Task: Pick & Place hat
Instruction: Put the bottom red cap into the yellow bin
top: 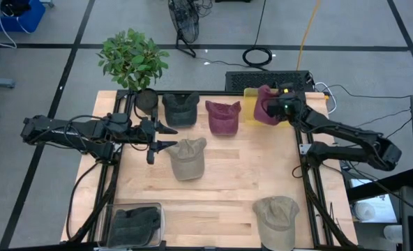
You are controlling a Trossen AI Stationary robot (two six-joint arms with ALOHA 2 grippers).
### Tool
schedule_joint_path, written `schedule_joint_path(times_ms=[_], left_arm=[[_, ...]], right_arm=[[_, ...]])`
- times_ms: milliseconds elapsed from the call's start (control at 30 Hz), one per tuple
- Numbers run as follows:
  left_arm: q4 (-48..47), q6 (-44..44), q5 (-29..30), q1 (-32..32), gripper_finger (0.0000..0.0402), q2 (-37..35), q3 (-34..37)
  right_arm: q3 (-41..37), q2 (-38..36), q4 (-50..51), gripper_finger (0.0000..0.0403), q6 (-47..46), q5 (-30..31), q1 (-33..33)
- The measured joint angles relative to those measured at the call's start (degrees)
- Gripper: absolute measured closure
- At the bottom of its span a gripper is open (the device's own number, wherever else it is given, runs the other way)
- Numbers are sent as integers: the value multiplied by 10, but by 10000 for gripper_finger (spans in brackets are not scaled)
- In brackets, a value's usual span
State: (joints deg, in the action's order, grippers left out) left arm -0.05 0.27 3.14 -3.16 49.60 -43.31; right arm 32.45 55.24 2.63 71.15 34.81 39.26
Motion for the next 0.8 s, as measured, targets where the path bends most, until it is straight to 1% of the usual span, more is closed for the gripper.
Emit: schedule_joint_path(times_ms=[100, 333, 467, 533, 667, 800], left_arm=[[0, 0, 0, 0, 229, 0, 0], [0, 0, 0, 0, 229, 0, 0], [0, 0, 0, 0, 229, 0, 0], [0, 0, 0, 0, 229, 0, 0], [0, -1, 0, 0, 229, 0, 0], [-3, -2, 0, 0, 229, 0, 0]], right_arm=[[-15, 3, -35, 403, 25, -20, 14], [-40, 7, -140, 403, 61, -19, 28], [-41, 7, -181, 403, 49, -10, 24], [-41, 7, -181, 403, 24, -18, 18], [-41, 9, -132, 403, -18, -50, 11], [-41, 15, -72, 403, -68, -49, 7]])
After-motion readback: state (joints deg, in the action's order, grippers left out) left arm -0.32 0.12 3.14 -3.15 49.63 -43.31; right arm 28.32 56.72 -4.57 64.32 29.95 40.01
